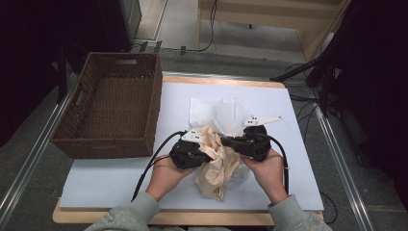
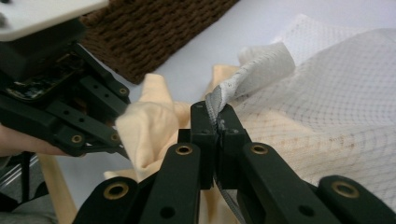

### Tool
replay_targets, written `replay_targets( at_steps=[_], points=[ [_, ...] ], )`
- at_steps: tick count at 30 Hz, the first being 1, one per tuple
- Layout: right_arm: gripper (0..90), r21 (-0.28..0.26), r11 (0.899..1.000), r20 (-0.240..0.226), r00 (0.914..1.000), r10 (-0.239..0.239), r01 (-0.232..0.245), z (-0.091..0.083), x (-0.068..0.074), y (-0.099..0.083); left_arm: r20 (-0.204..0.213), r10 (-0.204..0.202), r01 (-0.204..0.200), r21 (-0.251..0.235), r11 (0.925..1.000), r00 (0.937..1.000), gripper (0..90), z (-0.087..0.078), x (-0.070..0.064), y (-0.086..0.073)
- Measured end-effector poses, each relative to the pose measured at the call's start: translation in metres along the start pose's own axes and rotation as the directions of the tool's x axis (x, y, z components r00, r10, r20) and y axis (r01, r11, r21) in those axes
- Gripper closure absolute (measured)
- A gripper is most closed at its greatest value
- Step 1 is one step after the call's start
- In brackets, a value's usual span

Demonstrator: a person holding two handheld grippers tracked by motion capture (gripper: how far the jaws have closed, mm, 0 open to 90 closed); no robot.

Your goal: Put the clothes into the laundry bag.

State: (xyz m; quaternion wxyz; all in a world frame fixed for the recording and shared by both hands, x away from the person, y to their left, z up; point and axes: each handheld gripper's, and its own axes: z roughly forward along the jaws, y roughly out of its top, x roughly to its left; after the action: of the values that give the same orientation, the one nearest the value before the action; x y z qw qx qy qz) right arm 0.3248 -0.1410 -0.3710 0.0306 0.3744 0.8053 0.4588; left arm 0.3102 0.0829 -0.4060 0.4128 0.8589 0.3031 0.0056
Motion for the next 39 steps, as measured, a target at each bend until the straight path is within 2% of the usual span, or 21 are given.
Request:
replay_targets(
  at_steps=[4,7,12,13,21,25,29,30,34,36,37,39],
  points=[
    [88.9,0.0,1.0,0.016,0.9999,0.006,-0.006,-0.001,-0.006,-0.002,0.005,0.012,-0.012,0.0,0.9999,0.9999,90.0,0.007,-0.001,0.01],
    [89.0,0.0,1.0,0.025,0.9993,0.027,-0.027,-0.004,-0.01,-0.003,-0.002,0.034,-0.034,0.014,0.9993,0.9994,90.0,0.02,-0.004,0.023],
    [89.0,0.004,0.999,0.038,0.9988,0.032,-0.033,-0.006,-0.012,-0.006,-0.011,0.032,-0.032,0.037,0.9988,0.9994,90.0,0.035,-0.004,0.032],
    [89.0,0.001,0.999,0.038,0.9986,0.036,-0.036,-0.008,-0.014,-0.007,-0.013,0.026,-0.026,0.042,0.9988,0.9996,90.0,0.044,-0.003,0.034],
    [89.0,-0.018,0.999,0.036,0.9988,0.032,-0.032,-0.018,-0.011,-0.008,-0.021,-0.003,0.004,0.046,0.9989,0.9998,90.0,0.061,0.006,0.038],
    [89.0,-0.028,0.999,0.031,0.9991,0.03,-0.029,-0.023,-0.007,-0.007,-0.026,-0.003,0.005,0.062,0.998,0.9997,90.0,0.066,0.012,0.04],
    [89.1,-0.033,0.999,0.04,0.999,0.022,-0.02,-0.029,-0.003,-0.005,-0.022,-0.026,0.027,0.076,0.9967,0.9994,90.0,0.072,0.017,0.043],
    [89.2,-0.035,0.999,0.035,0.9991,0.025,-0.023,-0.032,-0.002,-0.005,-0.023,-0.022,0.024,0.091,0.9955,0.9995,90.0,0.074,0.019,0.045],
    [89.4,-0.049,0.998,0.009,0.9988,0.047,-0.047,-0.037,-0.003,-0.006,-0.021,-0.025,0.027,0.1,0.9947,0.9995,90.0,0.076,0.023,0.047],
    [89.4,-0.051,0.998,0.013,0.9987,0.049,-0.049,-0.038,-0.003,-0.007,-0.012,-0.034,0.035,0.099,0.9945,0.9993,90.0,0.077,0.026,0.046],
    [89.3,-0.048,0.998,0.022,0.9987,0.045,-0.044,-0.038,-0.005,-0.009,-0.009,-0.011,0.012,0.111,0.9938,0.9999,90.0,0.08,0.027,0.045],
    [89.3,-0.042,0.998,0.031,0.9986,0.042,-0.041,-0.035,-0.007,-0.012,0.004,-0.019,0.019,0.115,0.9931,0.9998,90.0,0.081,0.029,0.045]
  ],
)
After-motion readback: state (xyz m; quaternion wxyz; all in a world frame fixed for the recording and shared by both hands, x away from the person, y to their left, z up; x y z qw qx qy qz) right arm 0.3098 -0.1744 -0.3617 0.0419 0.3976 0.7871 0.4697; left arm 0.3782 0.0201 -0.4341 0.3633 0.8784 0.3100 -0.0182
